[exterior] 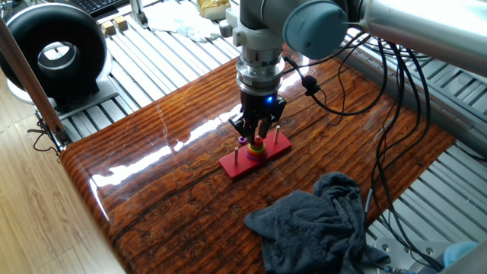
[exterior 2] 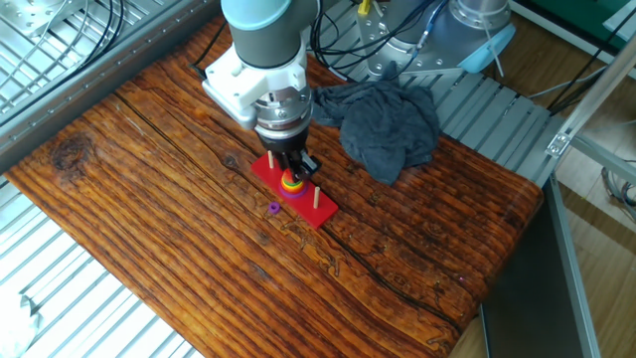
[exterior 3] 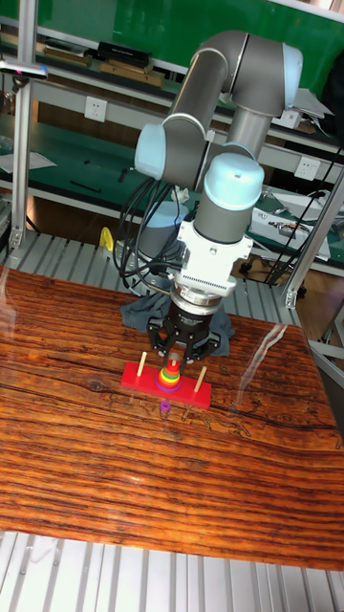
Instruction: Take out one Hanoi block and throw it aside
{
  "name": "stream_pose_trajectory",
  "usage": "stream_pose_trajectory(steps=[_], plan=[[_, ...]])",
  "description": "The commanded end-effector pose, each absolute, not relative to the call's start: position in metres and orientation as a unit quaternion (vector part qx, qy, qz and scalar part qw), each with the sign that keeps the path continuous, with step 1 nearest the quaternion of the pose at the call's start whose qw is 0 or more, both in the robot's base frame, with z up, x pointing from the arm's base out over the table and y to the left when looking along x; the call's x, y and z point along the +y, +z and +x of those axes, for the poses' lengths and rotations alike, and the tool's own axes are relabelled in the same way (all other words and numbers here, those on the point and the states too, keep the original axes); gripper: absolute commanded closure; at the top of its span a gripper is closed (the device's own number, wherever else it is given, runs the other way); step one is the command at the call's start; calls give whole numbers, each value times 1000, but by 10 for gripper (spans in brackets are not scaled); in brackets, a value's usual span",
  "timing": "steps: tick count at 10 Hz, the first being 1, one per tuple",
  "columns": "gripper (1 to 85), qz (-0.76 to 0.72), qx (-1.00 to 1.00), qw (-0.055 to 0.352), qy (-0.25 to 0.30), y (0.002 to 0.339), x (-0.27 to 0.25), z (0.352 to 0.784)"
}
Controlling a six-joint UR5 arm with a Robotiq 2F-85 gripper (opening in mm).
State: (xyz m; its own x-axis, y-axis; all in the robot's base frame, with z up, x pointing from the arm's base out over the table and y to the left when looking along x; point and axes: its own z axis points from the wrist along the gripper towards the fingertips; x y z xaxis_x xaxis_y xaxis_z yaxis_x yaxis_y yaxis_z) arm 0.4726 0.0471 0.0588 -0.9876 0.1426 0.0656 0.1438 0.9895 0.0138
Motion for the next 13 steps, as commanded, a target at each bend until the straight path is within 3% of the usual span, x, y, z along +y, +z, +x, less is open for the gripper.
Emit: stream_pose_trajectory(steps=[1, 7, 8, 10, 13], plan=[[507, -73, -997, 33, -13, 62, 48, 472], [510, -74, -997, 25, -16, 58, 50, 477], [527, -76, -997, 25, -15, 58, 50, 476], [643, -73, -997, 28, -8, 59, 46, 474], [657, -78, -997, 30, -6, 63, 49, 475]])
